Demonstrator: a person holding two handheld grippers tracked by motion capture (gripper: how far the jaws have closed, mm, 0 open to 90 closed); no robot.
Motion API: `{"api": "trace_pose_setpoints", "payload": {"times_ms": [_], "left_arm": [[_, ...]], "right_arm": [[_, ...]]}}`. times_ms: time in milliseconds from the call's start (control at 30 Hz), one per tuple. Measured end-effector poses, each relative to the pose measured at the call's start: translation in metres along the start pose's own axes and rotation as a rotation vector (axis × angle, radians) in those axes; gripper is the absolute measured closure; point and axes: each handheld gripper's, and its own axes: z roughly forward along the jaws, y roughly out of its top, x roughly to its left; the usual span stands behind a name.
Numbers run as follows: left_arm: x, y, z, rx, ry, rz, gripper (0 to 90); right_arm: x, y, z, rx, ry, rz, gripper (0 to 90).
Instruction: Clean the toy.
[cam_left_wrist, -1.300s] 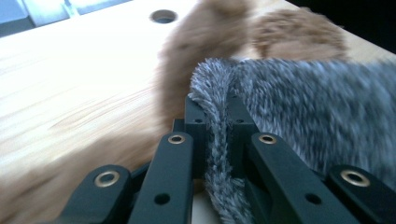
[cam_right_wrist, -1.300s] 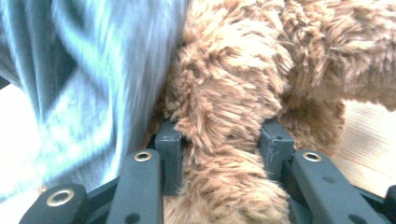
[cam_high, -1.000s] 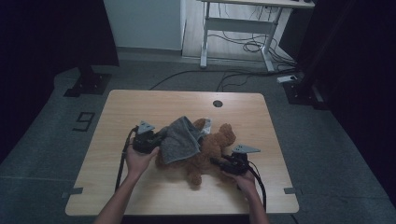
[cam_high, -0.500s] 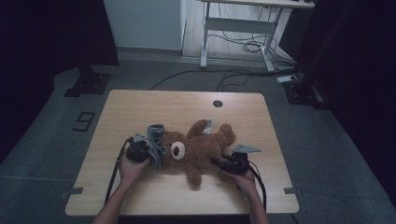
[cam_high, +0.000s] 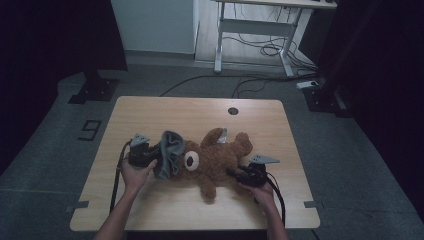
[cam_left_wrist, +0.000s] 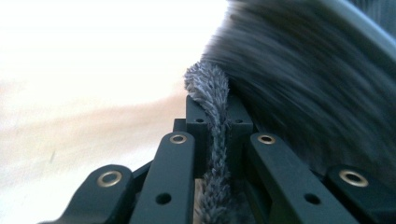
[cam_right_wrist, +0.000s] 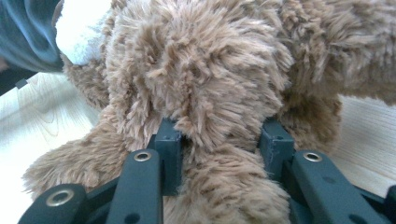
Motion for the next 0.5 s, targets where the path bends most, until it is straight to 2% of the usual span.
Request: {"api": "trace_pose_setpoints", "payload": {"times_ms": [100, 200, 333, 467, 500], "left_arm": [[-0.021, 0.017, -0.003, -0.033, -0.041, 0.043, 83.4], [-0.047, 0.03, 0.005, -0.038, -0.084, 0.096, 83.4], [-0.086, 0.04, 0.026, -0.015, -0.138, 0.175, 83.4], [-0.123, 0.039, 0.056, 0.037, -0.174, 0.238, 83.4], [-0.129, 0.038, 0.062, 0.046, -0.182, 0.246, 83.3]], "right_arm": [[0.0, 0.0, 0.0, 0.001, -0.001, -0.004, 60.0], [0.0, 0.0, 0.0, -0.001, 0.001, -0.002, 59.9], [0.0, 0.0, 0.0, -0.002, 0.002, 0.0, 59.8], [-0.001, 0.0, 0.0, -0.004, 0.005, 0.0, 59.8], [-0.001, 0.0, 0.0, -0.004, 0.006, 0.002, 59.8]]}}
